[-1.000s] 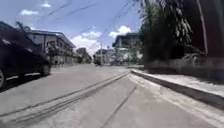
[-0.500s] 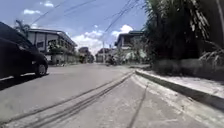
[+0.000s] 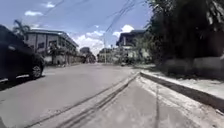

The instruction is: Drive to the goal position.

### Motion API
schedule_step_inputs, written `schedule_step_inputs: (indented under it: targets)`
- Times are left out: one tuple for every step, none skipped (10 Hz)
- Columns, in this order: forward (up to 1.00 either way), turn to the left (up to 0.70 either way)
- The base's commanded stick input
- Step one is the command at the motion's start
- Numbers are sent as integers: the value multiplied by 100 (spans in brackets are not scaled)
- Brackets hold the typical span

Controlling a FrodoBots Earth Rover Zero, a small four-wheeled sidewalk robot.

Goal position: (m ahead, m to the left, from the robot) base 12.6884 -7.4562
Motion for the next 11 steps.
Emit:
schedule_step_inputs:
  targets:
    - [100, 1]
    - [100, 1]
    - [100, -28]
    - [100, -26]
    - [100, -3]
    - [100, 1]
    - [100, 1]
    - [100, 1]
    - [100, 1]
    - [100, 1]
    - [100, 1]
